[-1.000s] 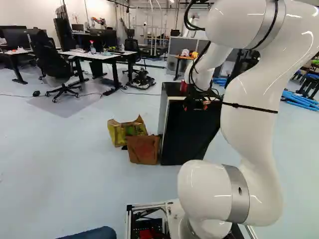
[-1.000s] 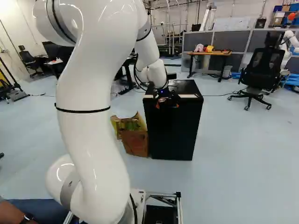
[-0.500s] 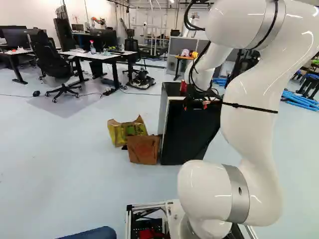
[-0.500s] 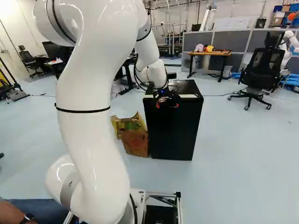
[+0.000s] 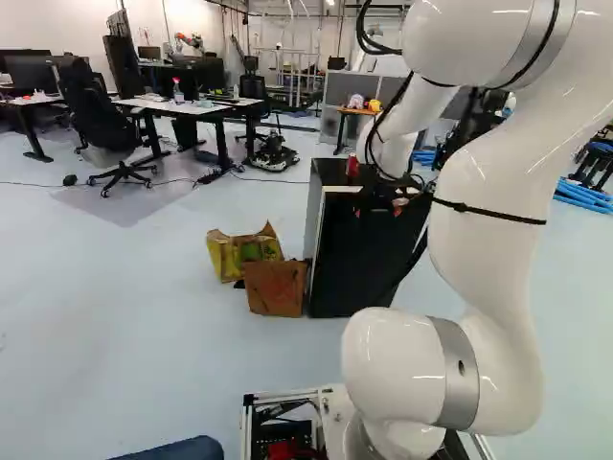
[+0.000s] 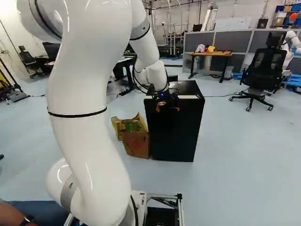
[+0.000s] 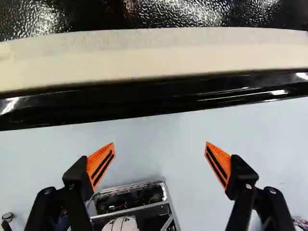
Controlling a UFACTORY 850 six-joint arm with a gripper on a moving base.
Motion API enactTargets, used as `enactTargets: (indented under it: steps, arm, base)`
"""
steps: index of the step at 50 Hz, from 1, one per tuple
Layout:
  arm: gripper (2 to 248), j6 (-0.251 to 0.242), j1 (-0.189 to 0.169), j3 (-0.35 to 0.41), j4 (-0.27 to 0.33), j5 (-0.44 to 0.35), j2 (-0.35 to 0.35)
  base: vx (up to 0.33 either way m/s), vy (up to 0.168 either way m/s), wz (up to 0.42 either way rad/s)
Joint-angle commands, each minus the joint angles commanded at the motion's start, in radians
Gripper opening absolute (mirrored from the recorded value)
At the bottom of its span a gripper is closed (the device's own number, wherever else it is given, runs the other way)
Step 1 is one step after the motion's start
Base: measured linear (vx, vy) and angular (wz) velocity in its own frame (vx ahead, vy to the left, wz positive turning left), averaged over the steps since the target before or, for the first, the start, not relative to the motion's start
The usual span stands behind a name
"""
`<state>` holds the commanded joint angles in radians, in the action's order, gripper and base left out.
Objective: Grab a drink from the fridge
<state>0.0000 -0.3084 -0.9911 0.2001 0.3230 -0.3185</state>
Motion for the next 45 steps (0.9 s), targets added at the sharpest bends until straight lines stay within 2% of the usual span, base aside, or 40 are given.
enactTargets:
  steps: [15,36,45]
  arm:
    - [247,0.000,-0.007,0.078,0.000,-0.085,0.062]
    - [247,0.000,0.000,0.195,0.000,-0.298,0.162]
    - [247,0.000,0.004,0.207,0.000,-0.392,0.173]
  base:
    - [0.000,0.000,0.000]
    - [0.000,0.000,0.000]
    - [0.000,0.000,0.000]
